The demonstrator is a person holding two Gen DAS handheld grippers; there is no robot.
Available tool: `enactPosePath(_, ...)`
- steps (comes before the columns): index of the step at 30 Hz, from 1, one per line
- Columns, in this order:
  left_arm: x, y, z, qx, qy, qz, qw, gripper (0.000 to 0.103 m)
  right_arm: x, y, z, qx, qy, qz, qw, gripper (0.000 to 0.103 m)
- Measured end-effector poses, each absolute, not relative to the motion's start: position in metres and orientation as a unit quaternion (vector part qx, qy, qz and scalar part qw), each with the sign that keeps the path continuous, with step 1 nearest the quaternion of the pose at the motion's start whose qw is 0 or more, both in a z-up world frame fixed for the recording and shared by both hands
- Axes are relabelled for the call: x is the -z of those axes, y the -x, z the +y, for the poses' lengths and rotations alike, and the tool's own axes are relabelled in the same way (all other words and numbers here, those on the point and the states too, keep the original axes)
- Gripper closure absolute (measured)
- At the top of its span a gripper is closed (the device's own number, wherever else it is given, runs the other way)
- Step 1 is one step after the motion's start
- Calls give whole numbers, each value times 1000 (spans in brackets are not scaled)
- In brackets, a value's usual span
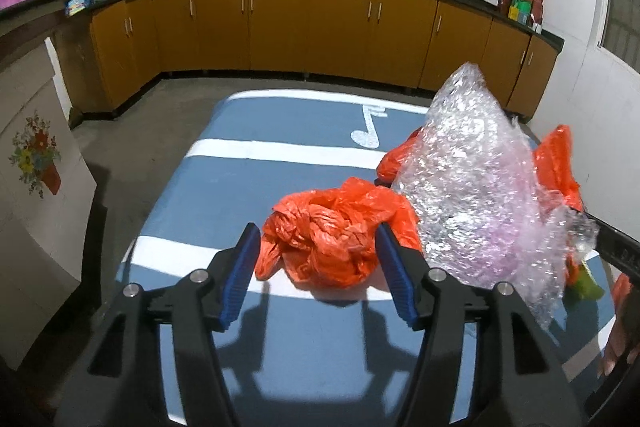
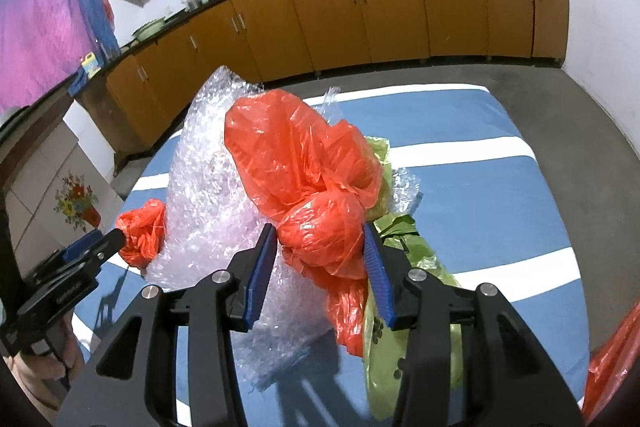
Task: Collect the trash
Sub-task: 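Grasp the crumpled red bag with the left tool while the right tool grasps another red bag, then carry both red bags over the orange basket and open both tools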
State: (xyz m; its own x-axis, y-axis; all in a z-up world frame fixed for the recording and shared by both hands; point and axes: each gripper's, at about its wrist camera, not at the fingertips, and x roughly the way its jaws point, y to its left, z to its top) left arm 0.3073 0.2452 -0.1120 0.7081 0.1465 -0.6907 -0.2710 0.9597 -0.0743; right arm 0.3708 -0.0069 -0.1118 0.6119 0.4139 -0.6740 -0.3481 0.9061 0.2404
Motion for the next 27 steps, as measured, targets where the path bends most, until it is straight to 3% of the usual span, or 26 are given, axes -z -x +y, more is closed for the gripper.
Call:
enactPosePath(5,127,-318,246,-102,88,389,911,45,114,-370,-9,-217,-45,388,894,65)
enactPosePath(8,131,-322,246,-92,94,397,908,53,114,-369,-10,-220,-46,386,895,67)
enactPosePath(10,132,-323,246,-85,95,399,908,69,113,-366,-12,-223,-51,385,894,67)
enactPosePath(13,132,-323,244,-78,89,397,910,76,111,-362,-14,-227,-56,382,894,68)
enactPosePath(27,96,-280,232,-73,85,352,929,78,85,-316,-36,-260,-89,361,891,68)
